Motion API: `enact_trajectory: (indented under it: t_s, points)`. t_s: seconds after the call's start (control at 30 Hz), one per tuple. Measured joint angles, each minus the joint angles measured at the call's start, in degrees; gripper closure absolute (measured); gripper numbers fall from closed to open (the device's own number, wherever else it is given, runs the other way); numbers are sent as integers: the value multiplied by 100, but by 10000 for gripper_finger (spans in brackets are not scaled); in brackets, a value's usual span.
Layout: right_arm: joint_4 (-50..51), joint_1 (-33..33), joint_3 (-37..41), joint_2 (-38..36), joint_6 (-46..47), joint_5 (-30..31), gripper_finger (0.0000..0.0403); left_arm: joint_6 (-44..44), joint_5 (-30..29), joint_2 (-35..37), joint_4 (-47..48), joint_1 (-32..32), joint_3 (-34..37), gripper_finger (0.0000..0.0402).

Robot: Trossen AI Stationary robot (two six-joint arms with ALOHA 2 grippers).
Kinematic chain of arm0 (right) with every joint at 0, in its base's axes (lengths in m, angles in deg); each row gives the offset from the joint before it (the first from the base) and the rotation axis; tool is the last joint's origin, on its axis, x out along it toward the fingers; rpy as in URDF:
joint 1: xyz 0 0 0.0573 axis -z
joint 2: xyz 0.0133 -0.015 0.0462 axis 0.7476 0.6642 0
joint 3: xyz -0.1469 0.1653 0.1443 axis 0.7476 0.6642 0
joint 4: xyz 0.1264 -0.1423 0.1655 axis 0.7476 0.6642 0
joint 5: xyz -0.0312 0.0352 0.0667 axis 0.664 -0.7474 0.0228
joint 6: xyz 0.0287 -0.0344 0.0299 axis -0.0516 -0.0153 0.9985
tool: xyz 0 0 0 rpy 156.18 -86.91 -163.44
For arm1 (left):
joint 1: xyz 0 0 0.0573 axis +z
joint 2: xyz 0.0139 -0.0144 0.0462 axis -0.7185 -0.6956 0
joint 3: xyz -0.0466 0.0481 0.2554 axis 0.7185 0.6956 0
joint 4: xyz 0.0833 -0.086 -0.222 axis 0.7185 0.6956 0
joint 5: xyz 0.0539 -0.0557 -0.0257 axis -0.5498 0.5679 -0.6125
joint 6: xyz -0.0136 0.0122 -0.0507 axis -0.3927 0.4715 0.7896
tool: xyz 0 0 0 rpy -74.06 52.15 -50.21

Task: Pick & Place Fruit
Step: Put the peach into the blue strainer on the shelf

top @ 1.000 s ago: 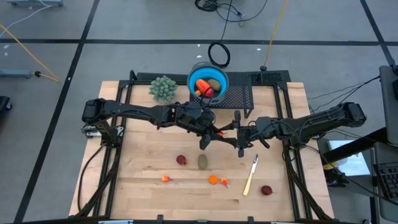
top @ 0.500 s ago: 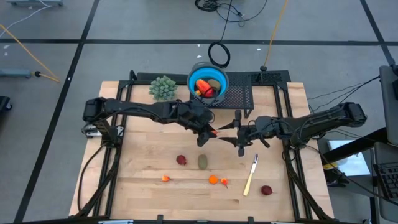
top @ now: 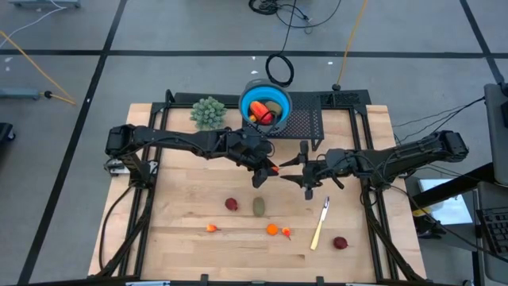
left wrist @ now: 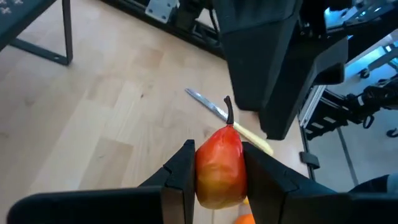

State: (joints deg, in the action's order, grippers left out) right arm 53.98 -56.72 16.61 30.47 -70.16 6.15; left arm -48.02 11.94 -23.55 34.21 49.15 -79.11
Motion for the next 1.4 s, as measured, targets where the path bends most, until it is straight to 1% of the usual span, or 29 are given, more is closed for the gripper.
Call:
enact_trajectory:
  t_s: [0.1,0.27,0.67,1.13,1.4]
  points:
    - [20,8,2,0,-4,0,268,3,45,2,-179,-3,0,300]
    - [13,73,4,0,-5,90,298,26,24,2,-192,-47,0,300]
    - [20,81,9,0,-7,89,334,40,-2,2,-183,-89,0,300]
    - [24,87,11,2,-9,137,397,10,61,9,-78,-101,0,300]
    - [37,87,11,2,234,133,400,0,61,9,-70,-101,0,300]
